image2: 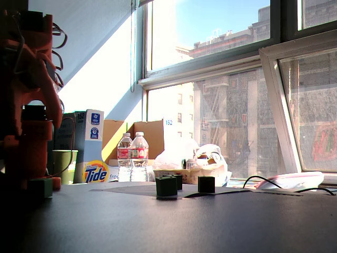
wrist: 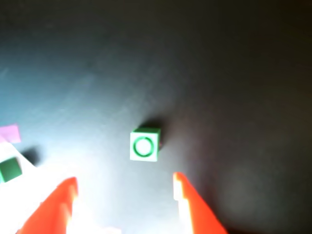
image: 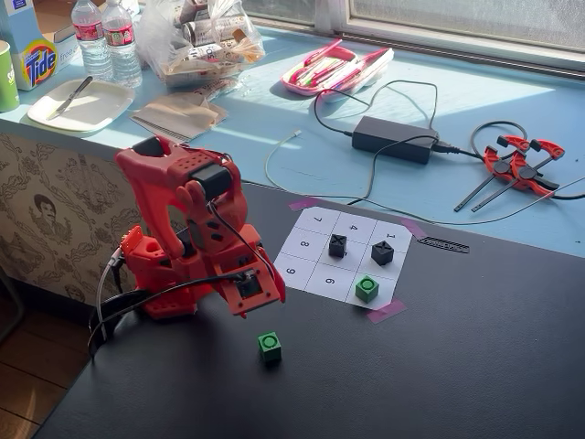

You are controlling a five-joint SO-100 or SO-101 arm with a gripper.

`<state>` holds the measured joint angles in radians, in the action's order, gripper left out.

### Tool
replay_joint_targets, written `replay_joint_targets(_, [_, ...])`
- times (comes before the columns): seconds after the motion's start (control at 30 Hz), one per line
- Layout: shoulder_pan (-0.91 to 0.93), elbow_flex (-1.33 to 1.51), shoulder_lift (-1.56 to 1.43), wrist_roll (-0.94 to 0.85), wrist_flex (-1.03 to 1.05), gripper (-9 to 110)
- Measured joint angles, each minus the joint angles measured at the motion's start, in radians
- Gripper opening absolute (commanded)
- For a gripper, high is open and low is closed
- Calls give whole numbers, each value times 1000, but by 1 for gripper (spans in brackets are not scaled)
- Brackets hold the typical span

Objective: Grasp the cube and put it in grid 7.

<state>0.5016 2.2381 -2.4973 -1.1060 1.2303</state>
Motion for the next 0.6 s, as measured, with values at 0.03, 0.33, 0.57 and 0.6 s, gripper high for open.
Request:
replay_joint_targets(0.03, [0,40,0,-6,-37,34])
replay_joint_targets(0.33, [-54,341,-46,5,-302,33])
replay_joint_targets(0.57, [-86,456,-74,25,-434,33])
replay_joint_targets(0.6, [-86,474,-74,25,-457,32])
